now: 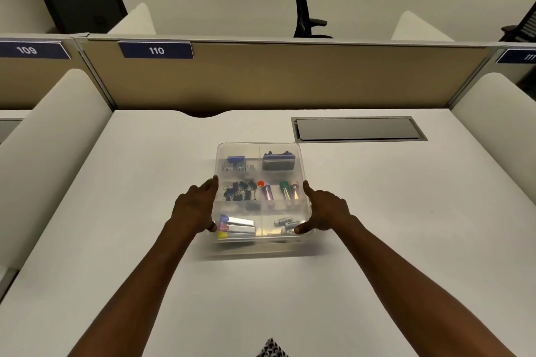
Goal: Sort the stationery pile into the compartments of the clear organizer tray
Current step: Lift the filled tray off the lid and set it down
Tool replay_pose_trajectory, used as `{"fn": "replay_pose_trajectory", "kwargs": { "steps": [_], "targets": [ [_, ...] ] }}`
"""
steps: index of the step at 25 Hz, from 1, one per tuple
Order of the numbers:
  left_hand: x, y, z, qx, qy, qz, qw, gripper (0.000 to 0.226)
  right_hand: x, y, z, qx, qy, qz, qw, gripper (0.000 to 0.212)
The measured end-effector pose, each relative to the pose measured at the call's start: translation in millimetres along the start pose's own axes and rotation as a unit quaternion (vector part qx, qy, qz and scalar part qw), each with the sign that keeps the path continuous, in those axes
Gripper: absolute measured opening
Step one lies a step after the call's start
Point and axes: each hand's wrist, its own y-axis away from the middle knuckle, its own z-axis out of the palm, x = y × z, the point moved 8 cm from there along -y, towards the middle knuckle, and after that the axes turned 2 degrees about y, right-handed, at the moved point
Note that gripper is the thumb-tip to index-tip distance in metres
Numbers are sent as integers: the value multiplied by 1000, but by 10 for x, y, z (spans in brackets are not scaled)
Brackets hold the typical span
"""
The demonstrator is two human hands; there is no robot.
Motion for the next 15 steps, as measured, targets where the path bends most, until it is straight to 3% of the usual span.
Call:
{"fn": "replay_pose_trajectory", "kwargs": {
  "steps": [6, 11, 15],
  "targets": [
    [15, -49, -45, -39, -8, 10, 999, 117, 18, -97, 67, -18, -9, -25, 999, 132],
    [26, -57, -33, -44, -6, 11, 999, 115, 257, -243, -206, -72, -104, -68, 990, 75],
    [-7, -67, -19, -47, 1, 4, 999, 120, 300, -329, -221, -20, -170, -58, 983, 61]
  ]
}}
